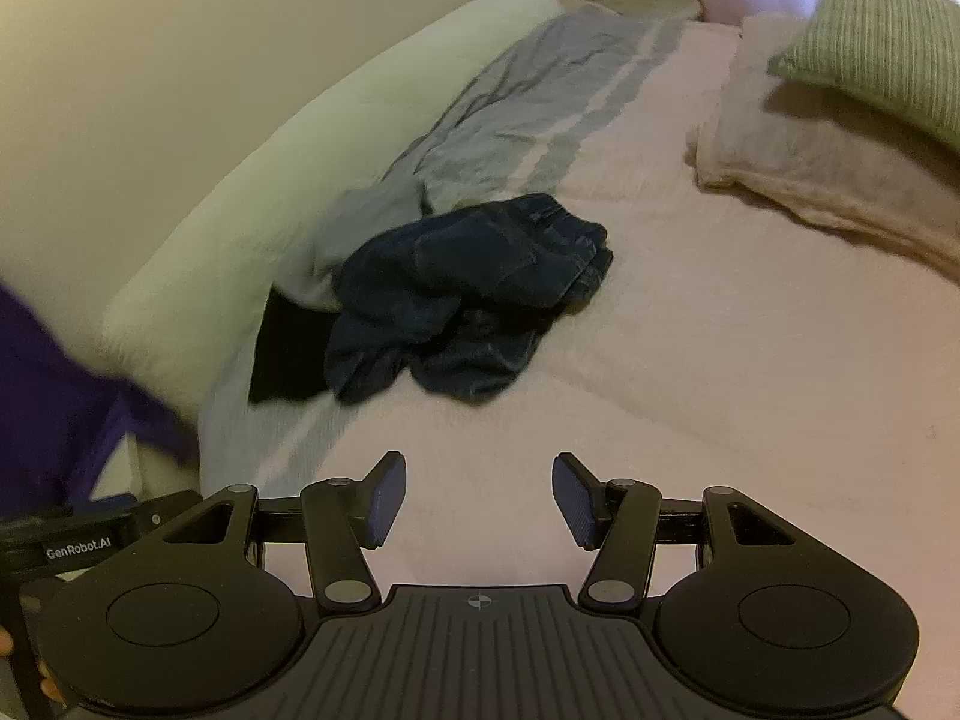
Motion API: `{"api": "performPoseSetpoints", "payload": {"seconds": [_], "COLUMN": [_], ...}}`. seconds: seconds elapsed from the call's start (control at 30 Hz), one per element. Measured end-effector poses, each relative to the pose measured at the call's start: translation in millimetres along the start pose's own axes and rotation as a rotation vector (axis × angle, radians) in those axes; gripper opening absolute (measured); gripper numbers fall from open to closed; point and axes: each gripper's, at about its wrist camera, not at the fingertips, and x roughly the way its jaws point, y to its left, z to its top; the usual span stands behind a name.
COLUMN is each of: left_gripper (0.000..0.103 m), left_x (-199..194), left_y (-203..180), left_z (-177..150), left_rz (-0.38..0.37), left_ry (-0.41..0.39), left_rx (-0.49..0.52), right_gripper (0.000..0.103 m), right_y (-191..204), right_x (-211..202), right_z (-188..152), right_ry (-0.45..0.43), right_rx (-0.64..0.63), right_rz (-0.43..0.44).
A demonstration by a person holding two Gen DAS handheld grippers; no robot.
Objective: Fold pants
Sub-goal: 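Reach both tools toward the blue jeans and close the left tool on them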
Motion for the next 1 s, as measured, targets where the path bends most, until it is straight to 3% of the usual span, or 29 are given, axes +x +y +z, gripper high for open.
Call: {"api": "performPoseSetpoints", "payload": {"seconds": [0.27,0.43,0.67,0.83,0.97,1.0], "left_gripper": [0.089,0.082,0.076,0.075,0.052,0.039], "left_x": [111.2,181.7,258.7,310.4,346.5,347.2], "left_y": [50.1,56.2,38.5,28.2,26.2,25.1], "left_z": [72.4,110.1,155.2,174.4,174.9,171.5], "left_rz": [-0.018,-0.073,-0.159,-0.123,-0.061,-0.040], "left_ry": [-0.028,-0.026,-0.072,-0.102,-0.068,-0.084], "left_rx": [0.028,0.077,0.174,0.268,0.281,0.292], "right_gripper": [0.052,0.052,0.052,0.052,0.052,0.052], "right_y": [-37.8,-63.0,-98.9,-128.2,-145.1,-147.7], "right_x": [97.6,149.1,180.0,181.8,180.6,179.0], "right_z": [49.6,74.8,91.9,89.8,82.2,79.9], "right_ry": [-0.060,-0.082,-0.085,-0.083,-0.080,-0.077], "right_rx": [0.165,0.302,0.395,0.449,0.513,0.524], "right_rz": [0.007,-0.022,-0.147,-0.229,-0.272,-0.275]}}
